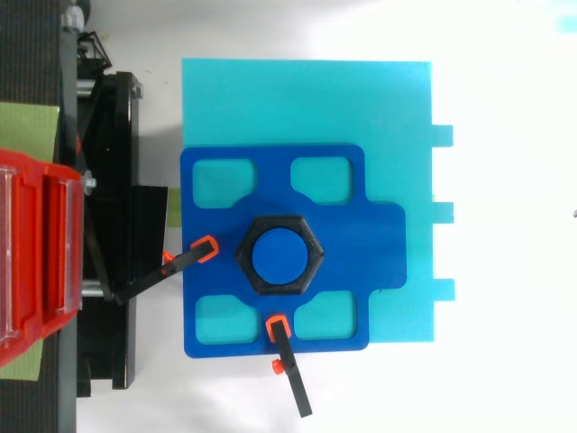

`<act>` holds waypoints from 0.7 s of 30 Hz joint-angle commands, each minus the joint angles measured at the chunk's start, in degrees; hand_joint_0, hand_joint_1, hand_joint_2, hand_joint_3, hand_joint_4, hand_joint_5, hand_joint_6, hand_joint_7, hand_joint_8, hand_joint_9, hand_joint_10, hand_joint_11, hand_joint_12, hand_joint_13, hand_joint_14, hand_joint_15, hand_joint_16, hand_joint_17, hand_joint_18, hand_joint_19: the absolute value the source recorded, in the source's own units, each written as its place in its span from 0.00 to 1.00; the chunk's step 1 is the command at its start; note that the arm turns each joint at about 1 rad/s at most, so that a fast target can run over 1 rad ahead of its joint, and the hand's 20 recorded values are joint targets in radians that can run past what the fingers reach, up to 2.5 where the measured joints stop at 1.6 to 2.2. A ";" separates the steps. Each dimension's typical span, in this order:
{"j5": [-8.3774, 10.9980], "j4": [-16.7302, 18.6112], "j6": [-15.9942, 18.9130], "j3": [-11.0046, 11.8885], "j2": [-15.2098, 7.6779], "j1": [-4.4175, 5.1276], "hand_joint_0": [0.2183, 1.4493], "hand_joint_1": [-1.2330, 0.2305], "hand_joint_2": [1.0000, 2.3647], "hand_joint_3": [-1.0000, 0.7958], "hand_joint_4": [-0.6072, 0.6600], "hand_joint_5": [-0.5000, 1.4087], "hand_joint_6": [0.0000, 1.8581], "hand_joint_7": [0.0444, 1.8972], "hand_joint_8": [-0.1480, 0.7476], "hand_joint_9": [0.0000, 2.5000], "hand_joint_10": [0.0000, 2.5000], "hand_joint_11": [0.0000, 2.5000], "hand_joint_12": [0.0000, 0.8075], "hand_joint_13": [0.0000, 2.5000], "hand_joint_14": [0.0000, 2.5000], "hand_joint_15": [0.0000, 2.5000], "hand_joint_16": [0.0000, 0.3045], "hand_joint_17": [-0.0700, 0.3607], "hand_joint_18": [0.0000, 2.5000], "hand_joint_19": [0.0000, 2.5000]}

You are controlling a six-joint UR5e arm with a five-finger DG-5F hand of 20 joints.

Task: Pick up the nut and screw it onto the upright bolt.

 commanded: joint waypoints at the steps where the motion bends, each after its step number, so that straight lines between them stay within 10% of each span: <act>1: -0.16 0.12 2.72 0.00 0.09 0.02 0.25 0.58 0.00 0.29 0.60 0.15 0.27 0.29 0.42 0.11 0.00 0.00 0.44 0.05 0.00 0.00 0.14 0.39 0.00 0.00; 21: -0.07 0.12 2.81 0.00 0.09 0.10 0.23 0.60 0.00 0.28 0.54 0.14 0.27 0.32 0.40 0.07 0.00 0.00 0.45 0.03 0.00 0.00 0.15 0.39 0.00 0.00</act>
